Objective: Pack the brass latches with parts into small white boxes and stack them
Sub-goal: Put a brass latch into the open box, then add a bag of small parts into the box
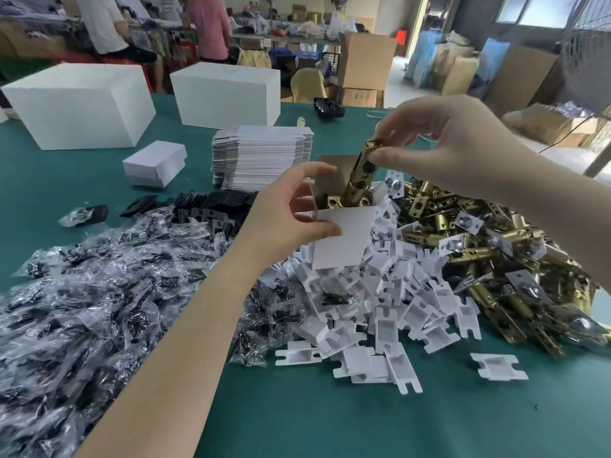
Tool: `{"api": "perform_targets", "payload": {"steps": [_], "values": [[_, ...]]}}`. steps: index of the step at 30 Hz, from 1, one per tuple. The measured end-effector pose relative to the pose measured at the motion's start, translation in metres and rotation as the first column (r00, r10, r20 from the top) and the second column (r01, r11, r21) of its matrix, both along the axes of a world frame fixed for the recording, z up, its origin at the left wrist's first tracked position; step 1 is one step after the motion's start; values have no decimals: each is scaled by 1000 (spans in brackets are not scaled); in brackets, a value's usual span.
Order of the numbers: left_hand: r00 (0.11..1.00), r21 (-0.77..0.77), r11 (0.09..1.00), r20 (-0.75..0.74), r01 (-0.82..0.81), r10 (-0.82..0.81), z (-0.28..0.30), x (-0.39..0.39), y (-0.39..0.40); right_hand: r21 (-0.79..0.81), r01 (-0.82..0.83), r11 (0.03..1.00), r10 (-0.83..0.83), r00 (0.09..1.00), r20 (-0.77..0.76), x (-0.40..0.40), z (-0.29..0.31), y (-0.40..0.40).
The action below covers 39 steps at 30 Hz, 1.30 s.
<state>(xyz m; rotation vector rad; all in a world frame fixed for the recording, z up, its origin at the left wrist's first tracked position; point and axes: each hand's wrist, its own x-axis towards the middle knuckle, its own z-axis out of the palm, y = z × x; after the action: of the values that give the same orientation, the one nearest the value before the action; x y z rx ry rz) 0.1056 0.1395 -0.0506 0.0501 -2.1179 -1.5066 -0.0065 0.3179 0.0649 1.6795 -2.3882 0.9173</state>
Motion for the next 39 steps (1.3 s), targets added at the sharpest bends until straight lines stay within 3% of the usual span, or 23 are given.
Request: {"api": "perform_targets", "payload": {"steps": [3, 8, 16, 19, 22, 24, 31, 36, 39], "values": [[1000, 15, 1000, -5, -6, 6, 0, 0, 0, 102, 1, 995, 2, 999, -35, 1, -1, -10], [1000, -7, 1000, -11, -13, 13, 0, -1, 0, 263, 141, 954, -79, 969, -234, 0, -15, -25], [999, -2, 999, -28, -35, 35, -2, -1, 0, 323, 185, 928, -124, 972, -199, 3, -23, -32], [999, 21, 1000, -30, -16, 16, -3, -2, -1, 253, 146, 956, -120, 986, -114, -1, -15, -26], [999, -12, 1000, -38, -12, 12, -4, -3, 1, -14, 180, 984, -180, 983, -36, -9, -23, -15], [999, -35, 999, -47, -16, 14, -4, -3, 2, -141, 240, 960, -221, 965, 139, -8, -38, -8], [1000, -43, 999, -11, -5, 4, -10, -4, -1, -152, 418, 896, -221, 715, 664, 0, -91, -7], [945, -148, 983, 323, 112, -59, -23, -10, -12, -188, 441, 878, -129, 595, 793, -2, -101, -12], [947, -47, 994, 311, 101, -81, -32, -12, -13, -193, 417, 888, -65, 529, 846, -6, -100, -11]]}}
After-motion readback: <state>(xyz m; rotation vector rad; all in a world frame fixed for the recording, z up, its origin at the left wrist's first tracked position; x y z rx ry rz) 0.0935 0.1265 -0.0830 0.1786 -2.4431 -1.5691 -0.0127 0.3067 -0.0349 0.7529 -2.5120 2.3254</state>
